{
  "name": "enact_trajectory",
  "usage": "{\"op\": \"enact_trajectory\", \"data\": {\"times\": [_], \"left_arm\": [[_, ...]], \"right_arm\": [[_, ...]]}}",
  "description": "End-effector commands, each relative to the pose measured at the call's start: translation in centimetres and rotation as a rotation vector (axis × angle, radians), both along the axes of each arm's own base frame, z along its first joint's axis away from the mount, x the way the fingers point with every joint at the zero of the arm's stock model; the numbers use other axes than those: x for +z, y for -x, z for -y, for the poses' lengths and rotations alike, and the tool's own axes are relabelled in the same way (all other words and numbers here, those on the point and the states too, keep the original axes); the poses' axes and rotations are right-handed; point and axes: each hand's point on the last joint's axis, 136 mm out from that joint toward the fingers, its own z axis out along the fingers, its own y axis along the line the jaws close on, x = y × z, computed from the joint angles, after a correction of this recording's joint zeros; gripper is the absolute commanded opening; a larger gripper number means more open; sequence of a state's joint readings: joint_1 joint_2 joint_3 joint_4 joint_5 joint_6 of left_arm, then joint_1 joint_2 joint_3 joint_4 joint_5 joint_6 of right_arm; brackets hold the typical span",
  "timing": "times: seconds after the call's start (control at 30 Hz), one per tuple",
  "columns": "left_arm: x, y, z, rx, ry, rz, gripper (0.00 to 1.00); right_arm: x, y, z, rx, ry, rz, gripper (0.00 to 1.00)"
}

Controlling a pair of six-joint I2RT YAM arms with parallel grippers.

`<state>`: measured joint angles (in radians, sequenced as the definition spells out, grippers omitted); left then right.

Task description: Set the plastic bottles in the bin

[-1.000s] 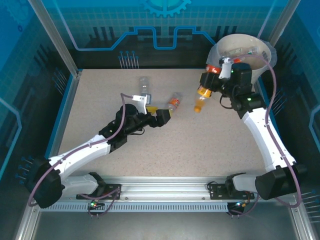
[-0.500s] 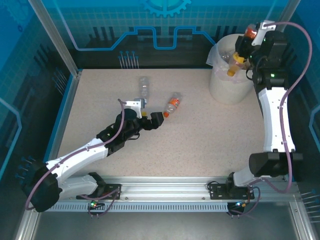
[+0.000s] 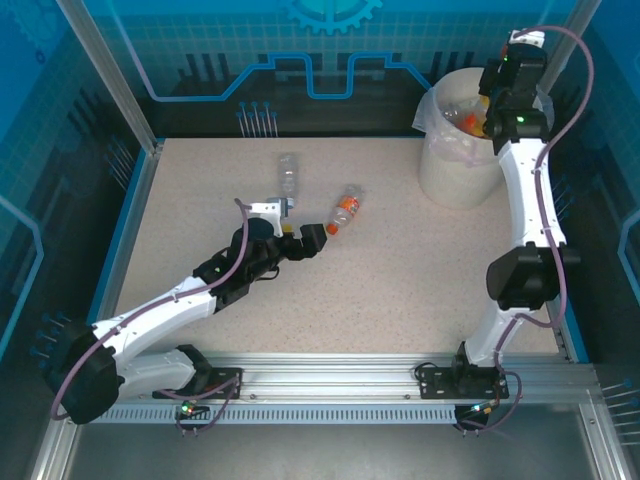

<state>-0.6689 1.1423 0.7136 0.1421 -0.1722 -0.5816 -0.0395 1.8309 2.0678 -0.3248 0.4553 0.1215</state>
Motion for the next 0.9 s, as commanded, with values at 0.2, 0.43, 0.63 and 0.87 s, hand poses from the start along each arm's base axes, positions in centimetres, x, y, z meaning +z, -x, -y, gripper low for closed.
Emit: {"op": "enact_trajectory", "data": {"times": [0.2, 0.43, 0.63, 0.87], "left_arm": [[-1.4, -0.2, 0.0, 0.025, 0.02, -0.027, 0.99], [-2.0, -0.1, -0.3, 0.03, 0.006, -0.037, 0.99], [-2.5, -0.2, -0.1, 0.033, 0.004, -0.05, 0.99], [-2.7, -0.8, 0.7, 0.017, 0.009, -0.067, 0.99]], "right_arm": [[-1.8, -1.7, -1.3, -0.151, 0.137, 0.067, 0.51], [-5.1, -3.5, 0.8, -0.221, 0.206, -0.025, 0.53], [-6.6, -5.1, 1.8, -0.2, 0.235, -0.13, 0.56], [-9.2, -6.8, 2.6, -0.234, 0.171, -0.284, 0.82]]}}
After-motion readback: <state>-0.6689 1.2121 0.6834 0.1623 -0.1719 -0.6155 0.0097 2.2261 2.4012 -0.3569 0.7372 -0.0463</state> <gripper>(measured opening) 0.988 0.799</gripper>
